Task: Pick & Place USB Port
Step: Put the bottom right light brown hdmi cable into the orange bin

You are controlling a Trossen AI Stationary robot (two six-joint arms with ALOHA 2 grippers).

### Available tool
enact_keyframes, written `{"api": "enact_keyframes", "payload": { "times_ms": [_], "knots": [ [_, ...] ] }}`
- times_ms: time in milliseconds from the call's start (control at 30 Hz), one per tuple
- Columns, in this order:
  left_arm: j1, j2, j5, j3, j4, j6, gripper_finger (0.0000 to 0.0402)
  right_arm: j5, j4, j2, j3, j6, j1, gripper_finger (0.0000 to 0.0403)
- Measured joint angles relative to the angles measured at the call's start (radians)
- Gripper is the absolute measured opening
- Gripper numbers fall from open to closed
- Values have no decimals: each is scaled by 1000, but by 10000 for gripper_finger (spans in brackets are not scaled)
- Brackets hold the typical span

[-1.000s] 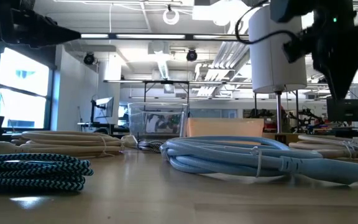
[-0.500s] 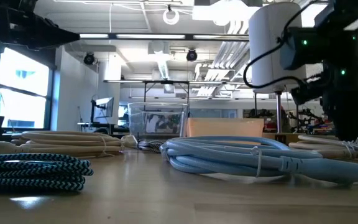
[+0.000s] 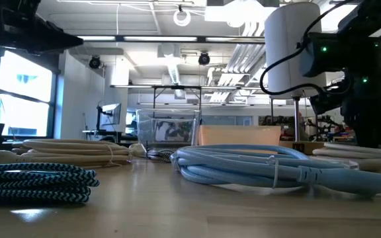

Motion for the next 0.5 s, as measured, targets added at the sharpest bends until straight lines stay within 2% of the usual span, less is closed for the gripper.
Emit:
{"api": "enact_keyframes", "payload": {
  "times_ms": [133,267,400,500],
  "knots": [
    [0,0,-1,0,-15,-22,1,-3,-23,5,36,-4,17,28],
    [0,0,0,0,-24,-26,1,4,-150,3,153,-5,72,28],
    [0,0,-2,0,-24,-33,1,94,-302,3,338,-17,142,28],
    [0,0,-4,0,-24,-33,1,210,-317,2,484,-54,157,28]
  ]
}}
